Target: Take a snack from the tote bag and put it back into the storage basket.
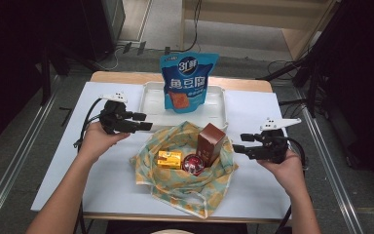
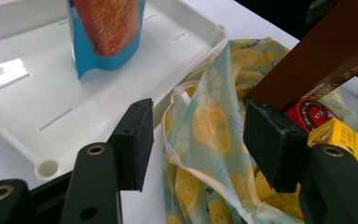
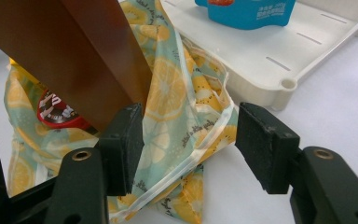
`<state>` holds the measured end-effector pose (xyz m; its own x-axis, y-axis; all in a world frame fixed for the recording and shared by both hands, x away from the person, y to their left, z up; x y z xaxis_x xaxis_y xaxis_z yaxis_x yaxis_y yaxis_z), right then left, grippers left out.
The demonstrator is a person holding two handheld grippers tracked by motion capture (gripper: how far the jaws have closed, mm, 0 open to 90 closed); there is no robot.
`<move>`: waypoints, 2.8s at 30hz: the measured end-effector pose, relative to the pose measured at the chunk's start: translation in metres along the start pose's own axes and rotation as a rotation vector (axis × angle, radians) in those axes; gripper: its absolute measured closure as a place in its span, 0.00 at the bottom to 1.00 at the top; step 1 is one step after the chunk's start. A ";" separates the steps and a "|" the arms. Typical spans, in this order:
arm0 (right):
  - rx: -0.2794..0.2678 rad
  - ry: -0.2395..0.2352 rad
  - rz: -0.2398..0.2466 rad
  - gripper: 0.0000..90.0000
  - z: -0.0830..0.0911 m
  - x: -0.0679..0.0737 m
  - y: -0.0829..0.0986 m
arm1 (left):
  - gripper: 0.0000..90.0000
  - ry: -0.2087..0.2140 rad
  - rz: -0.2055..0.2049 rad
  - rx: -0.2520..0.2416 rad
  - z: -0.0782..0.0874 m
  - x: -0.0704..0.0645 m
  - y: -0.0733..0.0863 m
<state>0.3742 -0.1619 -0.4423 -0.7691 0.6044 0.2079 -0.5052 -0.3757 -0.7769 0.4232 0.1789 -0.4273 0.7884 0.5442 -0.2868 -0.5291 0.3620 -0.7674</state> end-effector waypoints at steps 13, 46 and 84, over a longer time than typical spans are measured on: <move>0.016 0.006 0.002 0.43 0.003 0.003 -0.002 | 0.45 -0.010 0.001 0.015 0.004 0.001 0.015; 0.023 -0.053 0.057 0.34 0.005 0.048 -0.029 | 0.44 -0.019 0.033 0.016 0.013 0.008 0.022; 0.050 -0.008 0.126 0.41 -0.038 0.075 -0.067 | 0.44 -0.014 0.051 0.012 0.015 0.012 0.023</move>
<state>0.3651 -0.0654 -0.3974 -0.8308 0.5444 0.1158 -0.4234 -0.4830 -0.7665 0.4155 0.2052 -0.4398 0.7557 0.5731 -0.3171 -0.5724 0.3424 -0.7451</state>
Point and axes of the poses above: each handheld gripper's, and its own axes: z roughly backward along the jaws, y roughly out of its underside, x roughly to its left, the point moved 9 cm from there along -z, roughly forward along the jaws
